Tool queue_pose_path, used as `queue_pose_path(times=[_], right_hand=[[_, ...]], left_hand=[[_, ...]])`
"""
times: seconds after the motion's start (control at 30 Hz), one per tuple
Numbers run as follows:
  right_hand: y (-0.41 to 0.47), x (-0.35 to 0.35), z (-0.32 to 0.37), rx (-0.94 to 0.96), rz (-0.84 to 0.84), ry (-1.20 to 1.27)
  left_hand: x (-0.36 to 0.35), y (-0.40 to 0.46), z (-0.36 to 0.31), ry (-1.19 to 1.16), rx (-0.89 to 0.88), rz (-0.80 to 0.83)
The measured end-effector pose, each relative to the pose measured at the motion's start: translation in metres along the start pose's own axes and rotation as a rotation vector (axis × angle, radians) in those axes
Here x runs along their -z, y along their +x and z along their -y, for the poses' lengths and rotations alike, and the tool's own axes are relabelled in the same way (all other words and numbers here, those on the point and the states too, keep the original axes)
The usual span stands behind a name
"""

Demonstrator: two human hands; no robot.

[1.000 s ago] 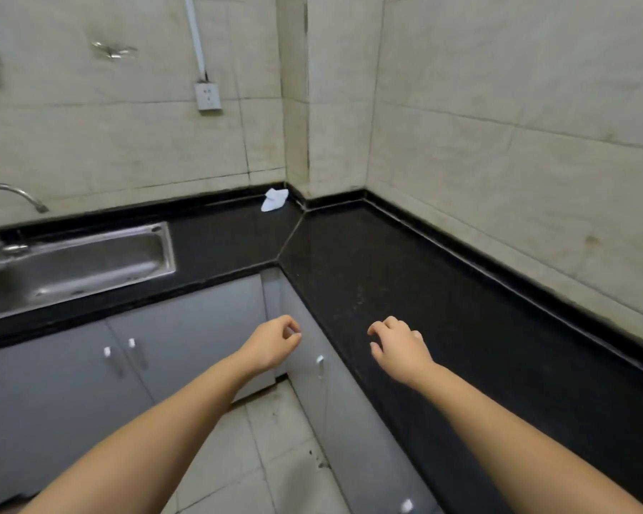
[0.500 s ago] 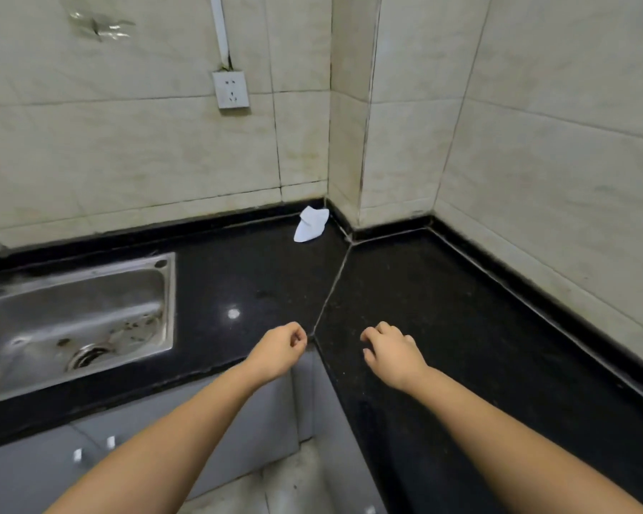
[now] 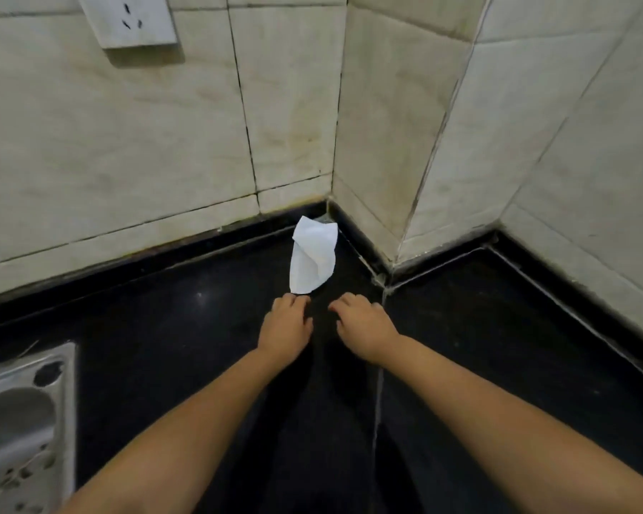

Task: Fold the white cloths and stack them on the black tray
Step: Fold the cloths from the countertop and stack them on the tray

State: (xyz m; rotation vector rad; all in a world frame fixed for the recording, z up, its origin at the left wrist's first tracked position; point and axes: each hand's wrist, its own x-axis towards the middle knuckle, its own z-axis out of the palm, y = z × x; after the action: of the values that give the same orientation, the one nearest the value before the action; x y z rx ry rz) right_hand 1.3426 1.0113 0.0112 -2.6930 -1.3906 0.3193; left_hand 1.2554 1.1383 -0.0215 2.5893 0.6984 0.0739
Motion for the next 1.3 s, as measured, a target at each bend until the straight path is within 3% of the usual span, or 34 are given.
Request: queue_pose_path(times=[0.1,0.3,0.5,0.6,0.73,0.97,1.13,1.3], right_hand=[[0.063,-0.003,0.005,0.041,-0.045,-0.025],[0.123,-0.021,-0.004,0.044,0.093,-0.234],[0.127,-0.026,-0.015,0.076,-0.164,-0.171],[0.104,-0.015,-0.018,0.096,-0.205,-0.139],[0.053,0.012,-0.037,-0.021,-0.223,-0.035],[-0.047,0.072,-0.069,-0.105,-0.223,0.143],[-0.113,0.106,-0.08,-0.301,-0.395,0.454],[-0.191,0.116,-0.098,-0.397,-0.598,0.681]], left_hand=[[-0.013,0.044,0.018,0.082,-0.034,-0.052],[-0.039,0.077,0.042,0.062,-0.083,-0.101],[-0.03,0.083,0.048,0.029,-0.112,-0.139],[-0.015,0.083,0.049,-0.048,-0.076,-0.127],[0.017,0.06,0.04,-0.172,-0.098,-0.173],[0.062,-0.002,-0.007,-0.562,-0.081,-0.216],[0.078,-0.033,-0.052,-0.798,0.048,-0.254],[0.078,-0.071,-0.111,-0.964,0.034,-0.176]])
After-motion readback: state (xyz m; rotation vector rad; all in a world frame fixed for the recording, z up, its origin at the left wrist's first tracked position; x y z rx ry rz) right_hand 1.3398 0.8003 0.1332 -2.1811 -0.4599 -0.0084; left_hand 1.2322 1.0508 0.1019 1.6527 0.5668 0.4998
